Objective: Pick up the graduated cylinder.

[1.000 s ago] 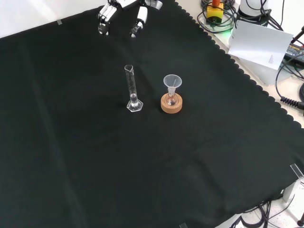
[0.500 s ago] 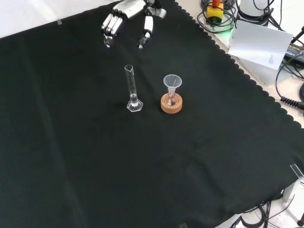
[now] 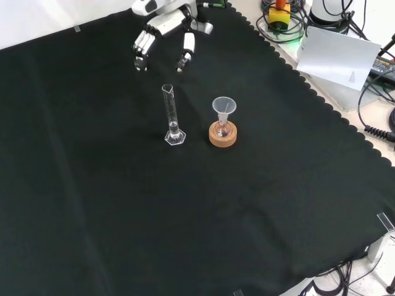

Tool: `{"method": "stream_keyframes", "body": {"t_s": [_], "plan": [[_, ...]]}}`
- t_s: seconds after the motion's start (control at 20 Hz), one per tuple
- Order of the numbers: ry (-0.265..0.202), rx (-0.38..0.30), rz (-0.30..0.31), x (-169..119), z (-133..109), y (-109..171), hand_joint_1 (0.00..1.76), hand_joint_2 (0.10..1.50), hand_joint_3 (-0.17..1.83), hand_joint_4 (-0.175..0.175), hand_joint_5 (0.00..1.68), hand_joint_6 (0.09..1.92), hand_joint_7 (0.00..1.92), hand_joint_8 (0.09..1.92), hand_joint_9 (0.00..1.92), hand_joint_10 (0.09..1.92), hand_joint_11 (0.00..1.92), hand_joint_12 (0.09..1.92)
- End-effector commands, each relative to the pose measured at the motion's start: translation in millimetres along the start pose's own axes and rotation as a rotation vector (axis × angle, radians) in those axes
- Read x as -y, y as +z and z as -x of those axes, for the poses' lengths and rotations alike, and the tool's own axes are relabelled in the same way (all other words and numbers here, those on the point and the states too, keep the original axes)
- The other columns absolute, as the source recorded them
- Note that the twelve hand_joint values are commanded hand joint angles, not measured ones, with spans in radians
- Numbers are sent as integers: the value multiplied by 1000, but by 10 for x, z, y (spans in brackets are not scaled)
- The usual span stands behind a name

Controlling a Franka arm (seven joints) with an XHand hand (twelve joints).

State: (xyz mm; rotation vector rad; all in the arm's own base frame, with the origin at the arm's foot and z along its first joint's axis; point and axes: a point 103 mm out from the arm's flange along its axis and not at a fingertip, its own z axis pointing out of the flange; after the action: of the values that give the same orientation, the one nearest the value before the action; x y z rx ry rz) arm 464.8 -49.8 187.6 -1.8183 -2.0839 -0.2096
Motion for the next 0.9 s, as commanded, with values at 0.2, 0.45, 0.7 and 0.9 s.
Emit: {"method": "stream_keyframes", "body": {"t_s": [0.2, 0.45, 0.7, 0.9], "plan": [[-60, -93, 7, -8, 36, 288, 902, 646, 632, -69, 496, 87, 412, 675, 680, 555, 395, 1315], [-91, -180, 19, -38, 28, 405, 923, 630, 641, -70, 504, 87, 433, 679, 710, 557, 411, 1314], [-122, -232, 26, -103, -12, 509, 938, 620, 648, -68, 513, 87, 427, 673, 692, 543, 402, 1305], [-150, -308, 52, -174, -42, 608, 971, 607, 656, -66, 527, 87, 425, 669, 700, 541, 424, 1303]]}}
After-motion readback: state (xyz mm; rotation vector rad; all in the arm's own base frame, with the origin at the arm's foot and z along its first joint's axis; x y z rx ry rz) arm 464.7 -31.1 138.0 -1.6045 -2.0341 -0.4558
